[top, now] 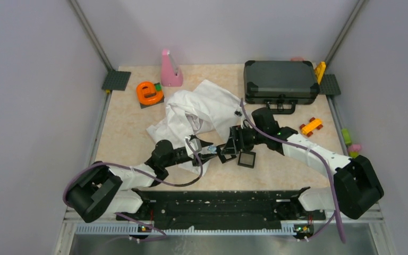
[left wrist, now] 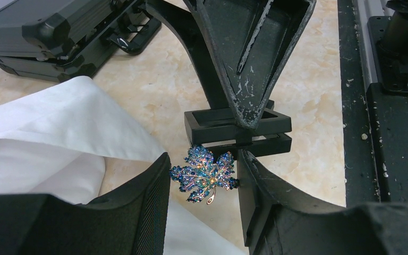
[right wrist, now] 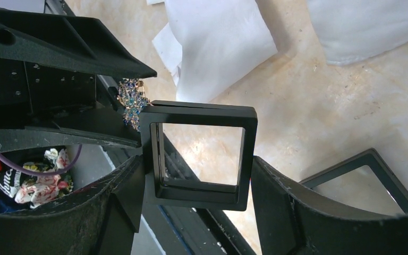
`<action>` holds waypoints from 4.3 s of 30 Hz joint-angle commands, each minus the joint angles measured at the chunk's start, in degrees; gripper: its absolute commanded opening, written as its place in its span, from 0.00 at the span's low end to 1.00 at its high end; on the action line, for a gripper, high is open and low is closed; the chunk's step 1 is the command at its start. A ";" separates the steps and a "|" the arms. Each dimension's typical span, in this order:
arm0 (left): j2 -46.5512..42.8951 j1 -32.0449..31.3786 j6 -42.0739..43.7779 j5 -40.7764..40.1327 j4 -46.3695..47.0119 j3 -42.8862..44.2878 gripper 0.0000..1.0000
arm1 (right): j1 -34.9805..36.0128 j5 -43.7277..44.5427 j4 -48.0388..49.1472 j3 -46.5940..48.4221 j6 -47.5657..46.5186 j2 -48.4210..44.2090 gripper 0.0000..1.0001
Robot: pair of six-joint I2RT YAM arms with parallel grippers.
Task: Remove the brooch from the garment
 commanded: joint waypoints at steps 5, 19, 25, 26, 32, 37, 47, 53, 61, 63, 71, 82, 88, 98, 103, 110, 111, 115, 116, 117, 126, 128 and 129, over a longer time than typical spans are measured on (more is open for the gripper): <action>1.33 -0.38 3.43 -1.10 -6.45 3.89 0.17 | 0.66 -0.41 3.66 0.82 2.98 -3.39 0.42; -0.16 -0.36 4.64 -7.25 -23.45 7.37 0.16 | -5.83 -7.67 21.77 -9.81 13.59 -0.53 0.41; -4.10 -0.37 3.05 -7.76 -26.15 6.96 0.17 | -6.11 -6.72 28.79 -13.31 16.02 3.14 0.40; -4.97 -0.40 2.29 -7.13 -25.59 6.48 0.18 | -6.12 -5.98 28.65 -13.36 15.73 3.70 0.40; -5.39 -1.90 -1.95 -4.71 -17.06 4.79 0.18 | -6.12 -3.84 28.62 -14.02 14.75 4.65 0.40; 2.85 -4.48 -0.19 -5.99 -10.26 6.06 0.18 | -6.07 -4.54 28.94 -14.12 14.69 4.59 0.40; 9.73 -5.87 2.59 -7.02 -7.81 8.08 0.17 | -6.12 -9.31 30.73 -15.15 15.86 3.50 0.40; 11.16 -6.84 5.17 -7.95 -11.40 8.65 0.17 | -6.16 -11.83 33.61 -15.85 18.48 3.76 0.40; 12.08 -7.29 4.82 -9.22 -9.97 6.71 0.17 | -8.21 -16.32 40.85 -17.76 23.34 3.88 0.40; 12.11 -7.35 4.79 -9.31 -9.59 6.52 0.17 | -8.22 -16.21 40.27 -17.67 23.00 3.76 0.39; 13.07 -8.23 5.38 -6.57 -8.73 9.20 0.18 | -8.21 -15.94 40.03 -18.13 21.70 5.21 0.39; 14.76 -8.62 5.94 -5.21 -7.14 10.01 0.18 | -8.21 -16.88 42.08 -18.15 22.61 6.78 0.39; 16.26 -8.64 4.43 -2.96 -4.02 9.95 0.20 | -8.17 -16.63 41.98 -17.93 22.36 7.29 0.39; 15.96 -8.67 2.70 -1.61 -5.50 10.14 0.38 | -8.22 -15.40 41.23 -17.89 22.16 7.26 0.38; 15.27 -8.62 1.98 -2.60 -8.59 10.56 0.51 | -8.20 -13.23 39.60 -17.64 21.11 7.45 0.39; 16.15 -8.62 1.56 -2.55 -9.54 11.39 0.55 | -8.20 -11.55 39.41 -17.27 19.98 9.32 0.38; 16.49 -8.63 1.36 -2.50 -9.49 11.50 0.55 | -8.22 -11.43 39.69 -17.36 19.95 9.67 0.38; 18.15 -8.62 0.57 -2.48 -7.52 11.69 0.55 | -8.22 -11.00 40.68 -17.72 19.76 10.90 0.38; 18.31 -8.66 0.47 -2.37 -7.20 11.73 0.56 | -8.22 -10.89 40.86 -17.79 19.70 11.17 0.37; 18.28 -8.62 0.33 -2.34 -7.08 11.62 0.56 | -8.22 -10.78 41.01 -17.85 19.66 11.37 0.37; 12.33 -8.62 0.66 -4.43 -13.18 9.73 0.78 | -8.22 -7.80 38.41 -16.14 17.68 12.81 0.37; 9.69 -8.62 1.15 -6.14 -16.32 8.95 0.81 | -8.18 -6.34 35.80 -15.12 16.11 12.77 0.37; 8.17 -8.64 1.33 -6.95 -17.84 8.62 0.81 | -8.21 -5.32 34.18 -14.45 15.09 12.60 0.37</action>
